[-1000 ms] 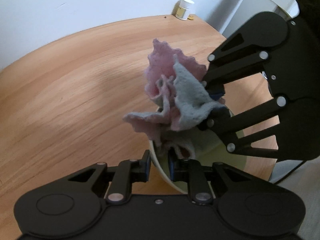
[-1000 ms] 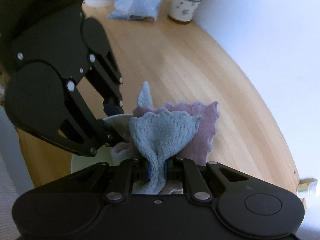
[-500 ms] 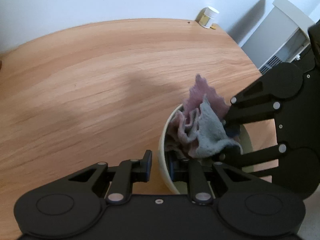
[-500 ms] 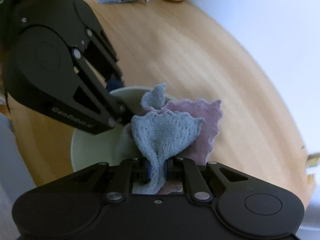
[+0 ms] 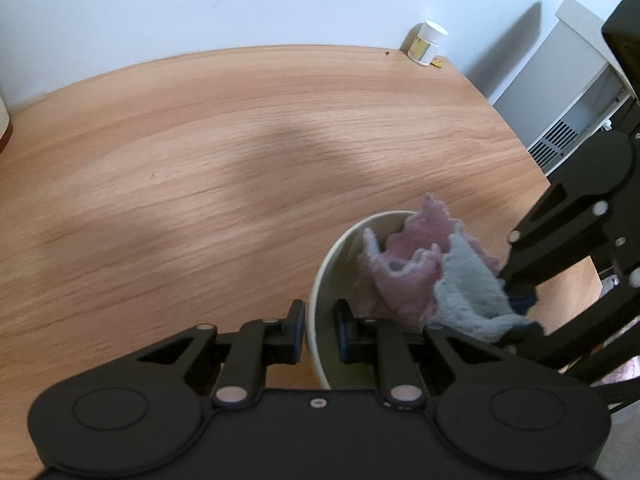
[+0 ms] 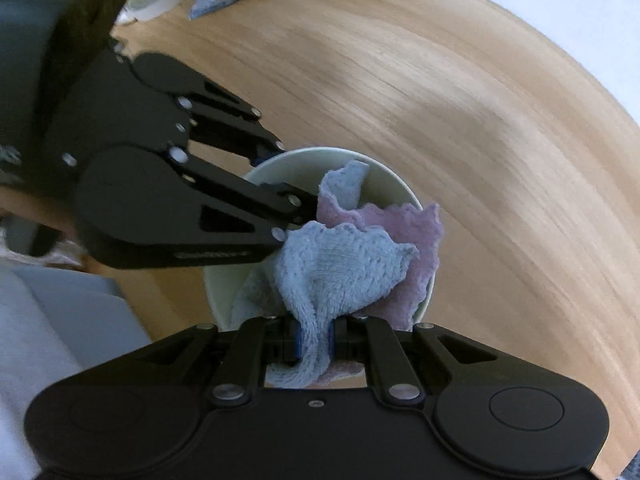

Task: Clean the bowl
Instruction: 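Wipe the bowl's inner wall with the towel in the right gripper while the left gripper holds the rim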

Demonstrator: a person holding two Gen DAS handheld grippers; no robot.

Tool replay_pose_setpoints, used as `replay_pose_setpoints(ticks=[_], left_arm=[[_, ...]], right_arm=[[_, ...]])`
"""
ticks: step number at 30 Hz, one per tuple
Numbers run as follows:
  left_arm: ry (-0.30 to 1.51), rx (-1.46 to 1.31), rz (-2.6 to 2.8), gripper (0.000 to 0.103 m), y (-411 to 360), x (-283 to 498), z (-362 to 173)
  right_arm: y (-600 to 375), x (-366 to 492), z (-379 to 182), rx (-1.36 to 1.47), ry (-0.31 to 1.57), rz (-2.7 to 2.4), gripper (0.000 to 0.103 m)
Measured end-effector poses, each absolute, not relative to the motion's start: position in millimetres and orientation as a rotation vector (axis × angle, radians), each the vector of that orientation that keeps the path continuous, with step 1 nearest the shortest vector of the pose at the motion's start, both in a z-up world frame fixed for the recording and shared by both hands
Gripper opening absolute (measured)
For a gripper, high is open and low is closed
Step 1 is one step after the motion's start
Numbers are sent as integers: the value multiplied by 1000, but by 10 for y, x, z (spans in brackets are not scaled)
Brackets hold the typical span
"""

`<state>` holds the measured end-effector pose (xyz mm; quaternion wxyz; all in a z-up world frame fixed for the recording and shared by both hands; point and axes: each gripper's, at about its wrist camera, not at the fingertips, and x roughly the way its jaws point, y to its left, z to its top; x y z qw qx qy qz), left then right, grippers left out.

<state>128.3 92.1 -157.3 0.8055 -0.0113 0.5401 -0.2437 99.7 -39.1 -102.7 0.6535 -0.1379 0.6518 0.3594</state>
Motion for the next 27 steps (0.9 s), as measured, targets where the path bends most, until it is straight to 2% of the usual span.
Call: replay_pose_setpoints(ticks=[6,17,20,27], left_arm=[[1217,-220,-517,13,1092,1375,-1656],[1243,-229,-490,13,1113,1379,-1649],[1248,-227,-494,13,1105,1403,-1654],[1254,-232,-520,13,1133,1441,-1675]], right_arm=[[-417,1084,-1090,-104,1528,777,12],[-554,1050,-1254,125,1453,706,12],[-315,1084,-1395,108,1417,691,12],[-57,936,-1366,-233,1367,695,12]])
